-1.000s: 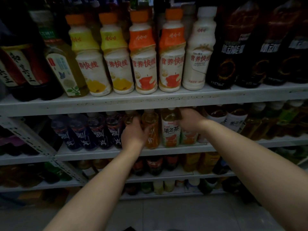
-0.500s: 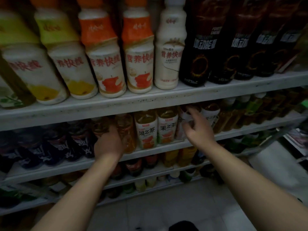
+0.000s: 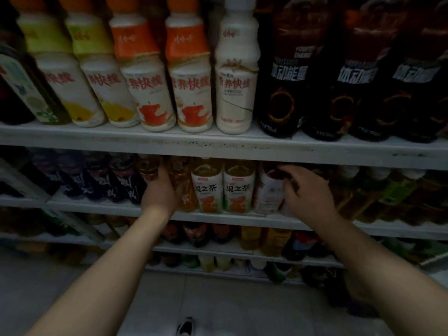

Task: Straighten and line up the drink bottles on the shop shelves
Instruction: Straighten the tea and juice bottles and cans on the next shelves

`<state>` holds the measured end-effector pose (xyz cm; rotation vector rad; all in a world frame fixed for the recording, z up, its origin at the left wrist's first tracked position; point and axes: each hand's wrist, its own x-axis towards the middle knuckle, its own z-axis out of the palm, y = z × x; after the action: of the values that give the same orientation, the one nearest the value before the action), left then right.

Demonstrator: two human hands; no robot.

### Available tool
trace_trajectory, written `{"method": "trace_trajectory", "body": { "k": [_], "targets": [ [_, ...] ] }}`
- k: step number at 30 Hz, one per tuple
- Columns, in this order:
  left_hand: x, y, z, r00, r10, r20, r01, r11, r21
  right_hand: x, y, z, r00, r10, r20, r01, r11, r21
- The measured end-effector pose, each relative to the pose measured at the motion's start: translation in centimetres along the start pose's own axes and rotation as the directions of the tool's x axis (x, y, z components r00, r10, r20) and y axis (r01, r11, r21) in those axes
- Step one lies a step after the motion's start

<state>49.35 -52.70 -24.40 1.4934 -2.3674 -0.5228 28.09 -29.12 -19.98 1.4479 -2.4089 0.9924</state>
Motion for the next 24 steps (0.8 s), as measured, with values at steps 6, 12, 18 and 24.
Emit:
{"method": "trace_trajectory", "body": {
  "k": [6,12,18,24],
  "targets": [
    [-1.4,1.2,0.0,0.992,-0.122,-0.008,0.123,0.992,0.036,0.8,2.0,-0.6,0.986,0.137,0.09,-0.125,0.984,-0.131],
    [-4.1,3.8,-1.4,0.959,-0.05,-0.279,0.055,0.998,0.007,2.5,-0.3,1.2,0.94,0.326,0.105,-0.284,0.914,-0.29],
    [-8.4,8.6,0.1,0.889,0.366,-0.273,-0.374,0.927,0.023,3.9,0.1,0.9,0.86,0.413,0.301,-0.426,0.904,-0.023],
    [-8.1,11.4,2.2,0.856,0.485,-0.177,-0.476,0.874,0.094,4.0,1.1,-0.7,0.835,0.308,0.457,-0.438,0.874,0.21]
  ]
}}
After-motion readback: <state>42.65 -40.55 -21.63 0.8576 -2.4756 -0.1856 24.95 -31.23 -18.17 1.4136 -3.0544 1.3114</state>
